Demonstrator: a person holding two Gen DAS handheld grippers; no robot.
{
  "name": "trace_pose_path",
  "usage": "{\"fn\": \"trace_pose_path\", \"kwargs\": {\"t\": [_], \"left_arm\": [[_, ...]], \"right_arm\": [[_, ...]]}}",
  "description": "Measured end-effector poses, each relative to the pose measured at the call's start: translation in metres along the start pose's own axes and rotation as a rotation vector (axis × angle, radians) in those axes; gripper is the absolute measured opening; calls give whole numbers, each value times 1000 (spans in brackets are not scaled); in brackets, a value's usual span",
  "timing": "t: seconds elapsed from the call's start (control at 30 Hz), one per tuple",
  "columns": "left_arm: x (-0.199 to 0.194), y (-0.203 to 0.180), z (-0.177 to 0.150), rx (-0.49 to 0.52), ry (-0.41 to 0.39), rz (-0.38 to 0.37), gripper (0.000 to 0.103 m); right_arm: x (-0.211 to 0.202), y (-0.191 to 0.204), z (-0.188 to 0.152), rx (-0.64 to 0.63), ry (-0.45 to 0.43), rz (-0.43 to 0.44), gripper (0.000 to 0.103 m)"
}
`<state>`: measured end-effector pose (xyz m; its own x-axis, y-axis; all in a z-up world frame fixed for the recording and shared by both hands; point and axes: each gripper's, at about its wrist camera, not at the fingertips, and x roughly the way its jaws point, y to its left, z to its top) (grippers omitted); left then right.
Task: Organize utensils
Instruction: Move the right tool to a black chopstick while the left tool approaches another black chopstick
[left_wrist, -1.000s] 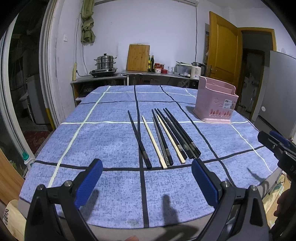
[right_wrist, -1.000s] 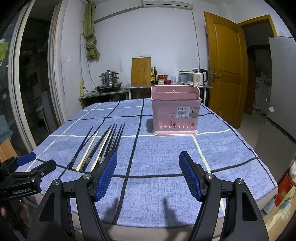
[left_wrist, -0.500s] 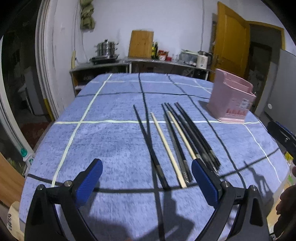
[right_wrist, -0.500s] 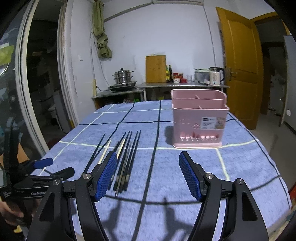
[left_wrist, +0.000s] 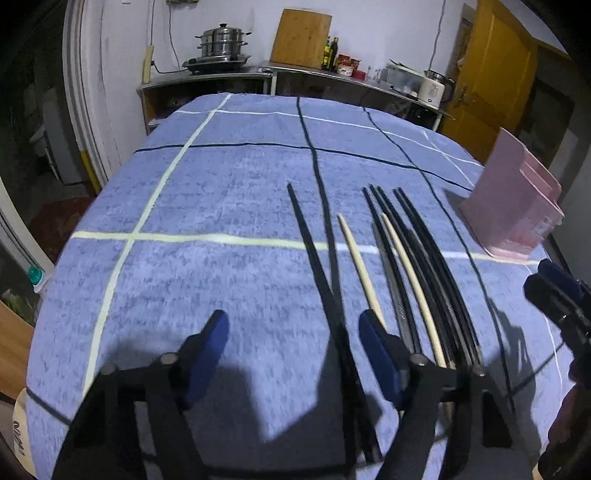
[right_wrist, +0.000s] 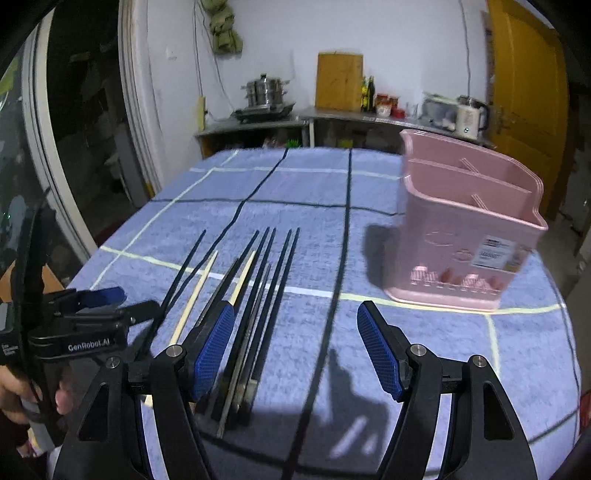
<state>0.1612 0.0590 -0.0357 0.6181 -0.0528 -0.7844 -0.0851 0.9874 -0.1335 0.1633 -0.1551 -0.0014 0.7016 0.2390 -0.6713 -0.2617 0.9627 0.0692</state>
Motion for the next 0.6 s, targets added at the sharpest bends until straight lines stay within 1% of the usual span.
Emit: {"fn": "trace_pose_path", "kwargs": {"t": [0.03, 0.07, 0.13, 0.23, 0.27, 0.33, 0.5, 0.57, 0.6], "left_arm": [[1, 2, 2, -4, 3, -6, 64], [4, 3, 4, -9, 7, -12, 62], [9, 3, 7, -15, 16, -14, 56], [14, 2, 11, -13, 20, -21, 53], [15, 2, 12, -13, 19, -26, 52], [18, 1, 15, -12, 20, -32, 50], [22, 1, 21, -4, 20, -38, 48], [24, 0, 22, 5, 19, -33, 47], [25, -1, 23, 13, 18, -28, 47]], "right_arm": [[6, -1, 2, 5, 12, 4, 66], [15, -1, 5, 14, 32, 9, 64], [29, -3, 8, 29, 59, 10, 52], [47, -4, 13, 37, 95, 19, 41], [53, -4, 14, 35, 106, 21, 41], [63, -3, 17, 31, 122, 26, 35], [83, -4, 20, 34, 157, 46, 31], [89, -3, 19, 32, 168, 46, 30], [92, -2, 19, 29, 173, 46, 28]]}}
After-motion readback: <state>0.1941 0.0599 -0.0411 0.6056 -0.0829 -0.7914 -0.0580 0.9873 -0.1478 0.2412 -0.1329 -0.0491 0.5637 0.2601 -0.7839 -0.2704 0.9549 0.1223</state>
